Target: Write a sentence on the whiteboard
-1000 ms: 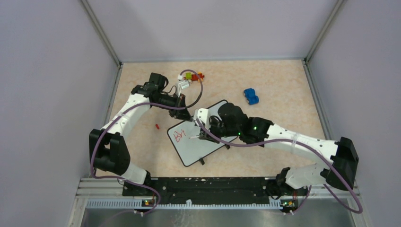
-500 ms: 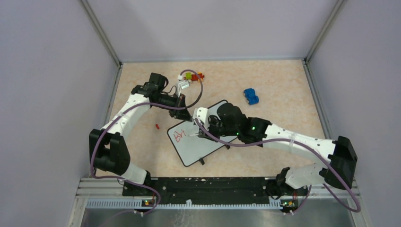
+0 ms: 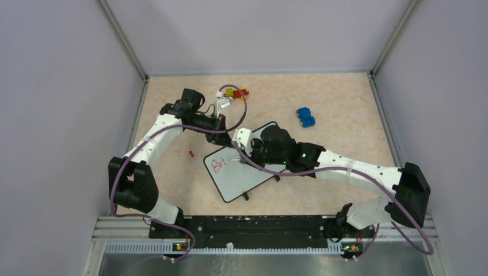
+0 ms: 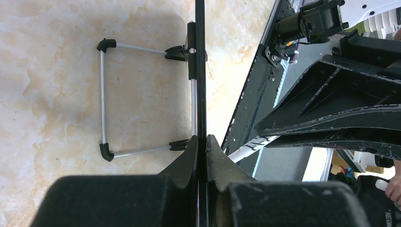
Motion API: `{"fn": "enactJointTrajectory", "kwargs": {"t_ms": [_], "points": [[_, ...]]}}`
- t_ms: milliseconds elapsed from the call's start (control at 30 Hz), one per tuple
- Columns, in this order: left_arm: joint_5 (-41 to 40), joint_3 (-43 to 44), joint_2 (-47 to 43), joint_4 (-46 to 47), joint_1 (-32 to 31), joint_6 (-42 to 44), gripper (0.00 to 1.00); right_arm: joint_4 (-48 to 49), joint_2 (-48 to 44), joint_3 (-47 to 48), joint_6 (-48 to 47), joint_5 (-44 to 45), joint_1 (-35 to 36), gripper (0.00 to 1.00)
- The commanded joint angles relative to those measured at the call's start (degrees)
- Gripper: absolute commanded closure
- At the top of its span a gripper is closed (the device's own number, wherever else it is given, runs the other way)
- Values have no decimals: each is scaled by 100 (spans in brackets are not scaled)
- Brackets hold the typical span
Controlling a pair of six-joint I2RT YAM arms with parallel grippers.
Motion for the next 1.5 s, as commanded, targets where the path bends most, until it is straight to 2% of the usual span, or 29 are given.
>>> {"fn": "enactJointTrajectory", "kwargs": {"t_ms": [0,700,1467], "points": [[270,-47,-88,-78,-35,100,100,277,60,293,68,98,-26,100],[287,-97,-134,-60,-35,109,100,226,363,608,123,176,-15,100],[225,-103,-140,-70,-35,105,100,-64,193,248,-86,84,123,100]]}}
